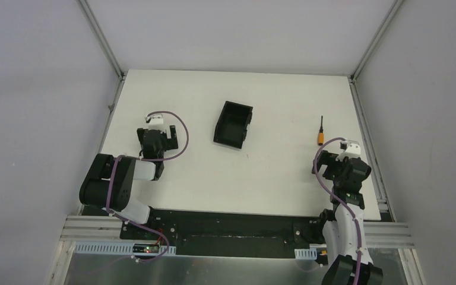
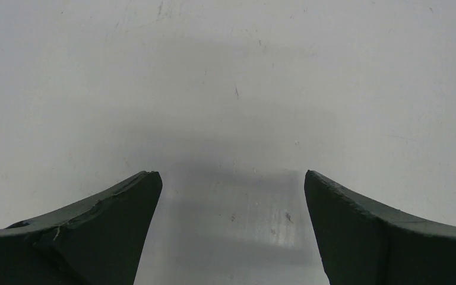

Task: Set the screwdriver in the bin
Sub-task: Pick up the screwdriver from the center of the board.

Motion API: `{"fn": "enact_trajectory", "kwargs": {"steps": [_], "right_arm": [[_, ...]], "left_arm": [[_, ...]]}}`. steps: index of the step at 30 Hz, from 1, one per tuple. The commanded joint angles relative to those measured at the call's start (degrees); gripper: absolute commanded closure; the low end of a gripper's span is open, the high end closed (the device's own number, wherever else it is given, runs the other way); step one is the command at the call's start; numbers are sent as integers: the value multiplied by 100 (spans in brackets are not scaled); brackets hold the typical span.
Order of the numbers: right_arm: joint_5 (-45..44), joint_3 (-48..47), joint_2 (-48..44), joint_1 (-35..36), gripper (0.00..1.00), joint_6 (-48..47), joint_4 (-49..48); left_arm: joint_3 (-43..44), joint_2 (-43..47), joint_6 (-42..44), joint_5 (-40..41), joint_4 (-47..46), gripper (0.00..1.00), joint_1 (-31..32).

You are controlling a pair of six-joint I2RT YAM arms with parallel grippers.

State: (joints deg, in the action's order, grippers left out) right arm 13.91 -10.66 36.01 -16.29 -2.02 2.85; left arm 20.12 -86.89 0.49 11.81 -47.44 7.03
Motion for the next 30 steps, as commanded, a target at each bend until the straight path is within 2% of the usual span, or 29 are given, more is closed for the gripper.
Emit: {"fn": "enact_trajectory", "kwargs": {"steps": [1, 9, 14, 19, 24, 30], "right_arm": [[-120, -238, -39, 30, 1, 100, -122], [1034, -311, 145, 30, 1, -773, -53], [906, -669, 524, 31, 1, -679, -45], [1235, -1588, 1363, 34, 1, -949, 558], [898, -2779, 2280, 30, 1, -848, 1146], [854, -3809, 3142, 30, 1, -630, 1375]], "left_arm": [[71, 59, -40, -58, -81, 1, -44], [71, 61, -40, -65, -81, 1, -41], [71, 61, -40, -61, -79, 1, -48], [71, 67, -40, -64, -81, 1, -44], [71, 63, -40, -60, -81, 1, -43], [71, 59, -40, -59, -80, 1, -45]]}}
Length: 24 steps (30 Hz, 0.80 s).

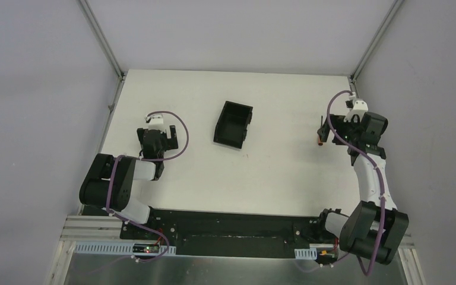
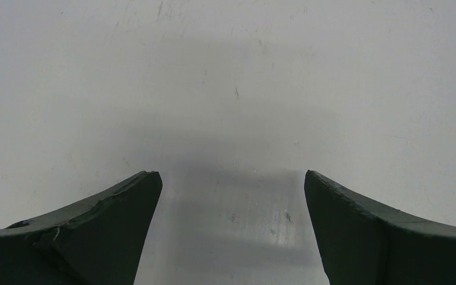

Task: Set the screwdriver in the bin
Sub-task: Pick up the screwdriver from the center of the board.

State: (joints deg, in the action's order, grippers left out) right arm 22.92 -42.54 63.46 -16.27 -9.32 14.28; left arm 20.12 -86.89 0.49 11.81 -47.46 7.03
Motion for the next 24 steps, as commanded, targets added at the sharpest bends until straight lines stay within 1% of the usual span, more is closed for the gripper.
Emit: {"fn": "enact_trajectory", "kwargs": {"steps": [1, 6, 10, 16, 19, 24], "right_arm": [[-35, -841, 541, 30, 2, 113, 285], [-20, -1539, 1253, 28, 1, -3, 605], [-87, -1932, 1808, 44, 1, -38, 643], [-418, -2717, 2807, 205, 2, 119, 1101], [-521, -2878, 3102, 326, 2, 272, 1121], [-933, -3003, 3467, 552, 2, 408, 1072]], "left_arm": [[71, 69, -40, -61, -72, 1, -44], [71, 60, -40, -56, -79, 1, -43], [69, 65, -40, -58, -79, 1, -48], [72, 65, -40, -64, -72, 1, -42], [71, 66, -40, -61, -75, 1, -50], [71, 60, -40, -62, -79, 1, -48]]}}
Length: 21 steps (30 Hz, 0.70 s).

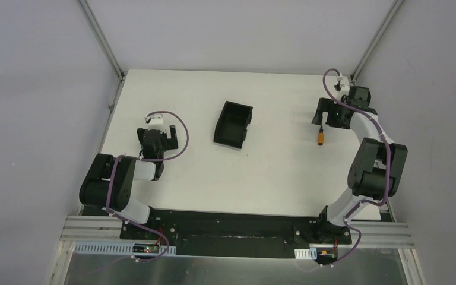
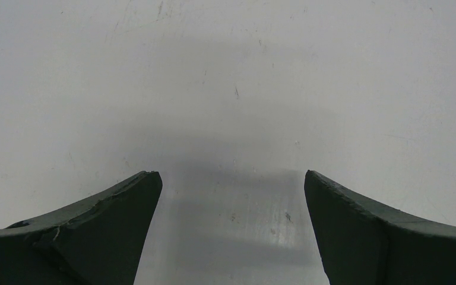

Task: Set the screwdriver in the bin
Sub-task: Pick up the screwdriver from the center of the board.

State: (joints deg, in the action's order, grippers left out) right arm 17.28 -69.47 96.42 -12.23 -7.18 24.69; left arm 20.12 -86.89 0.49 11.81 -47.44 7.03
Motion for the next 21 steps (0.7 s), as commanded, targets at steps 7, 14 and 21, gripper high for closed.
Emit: {"fn": "enact_trajectory", "kwargs": {"steps": [7, 14, 21], "right_arm": [[-741, -455, 583, 227, 4, 316, 234], [-956, -449, 944, 271, 4, 319, 287], [-1235, -522, 1221, 325, 12, 265, 497]], "left_arm": [[72, 66, -40, -58, -75, 1, -45], [71, 69, -40, -60, -79, 1, -39], [71, 63, -40, -61, -76, 1, -44]]}}
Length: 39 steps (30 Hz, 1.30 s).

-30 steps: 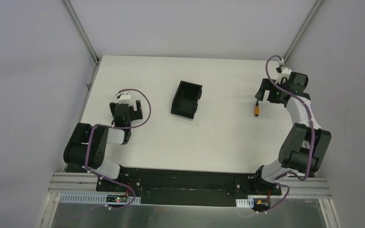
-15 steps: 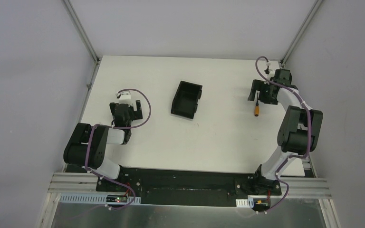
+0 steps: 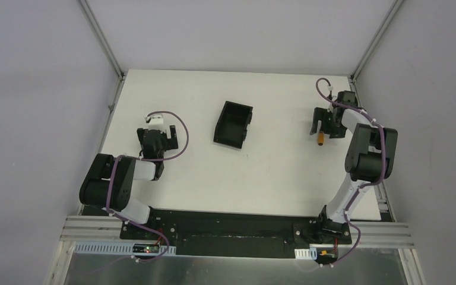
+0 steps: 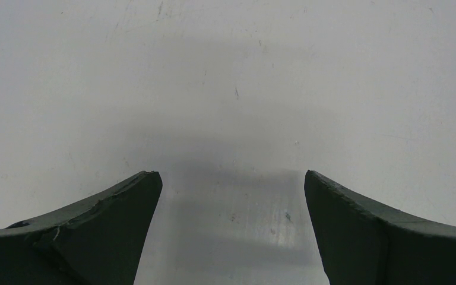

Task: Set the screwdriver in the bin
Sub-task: Pick up the screwdriver from the center of the board.

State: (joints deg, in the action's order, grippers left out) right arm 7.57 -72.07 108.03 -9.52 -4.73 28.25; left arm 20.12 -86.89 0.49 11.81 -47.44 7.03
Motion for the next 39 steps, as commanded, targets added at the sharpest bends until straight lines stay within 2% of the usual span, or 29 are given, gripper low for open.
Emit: {"fn": "enact_trajectory", "kwargs": {"steps": [1, 5, 7, 10, 21, 25, 32, 36, 39], "right_arm": [[-312, -263, 80, 63, 13, -1, 171], [-483, -234, 169, 95, 19, -31, 203], [-546, -245, 219, 120, 28, -46, 227], [-692, -230, 283, 172, 35, -87, 242], [-1050, -293, 410, 325, 78, -188, 388], [-1029, -422, 396, 345, 90, -130, 484], [-873, -927, 23, 345, 100, 62, 817], [-802, -1225, -288, 345, 100, 307, 1060], [-415, -1383, -554, 345, 100, 807, 1243]], "left_arm": [[71, 64, -40, -58, -77, 1, -44], [71, 62, -40, -61, -77, 1, -44], [71, 64, -40, -60, -85, 1, -44], [71, 64, -40, -61, -77, 1, -44], [71, 64, -40, -62, -82, 1, -46], [71, 67, -40, -63, -81, 1, -48], [71, 61, -40, -59, -81, 1, -44], [71, 67, -40, -63, -81, 1, -44], [71, 64, -40, -60, -81, 1, -50]]}}
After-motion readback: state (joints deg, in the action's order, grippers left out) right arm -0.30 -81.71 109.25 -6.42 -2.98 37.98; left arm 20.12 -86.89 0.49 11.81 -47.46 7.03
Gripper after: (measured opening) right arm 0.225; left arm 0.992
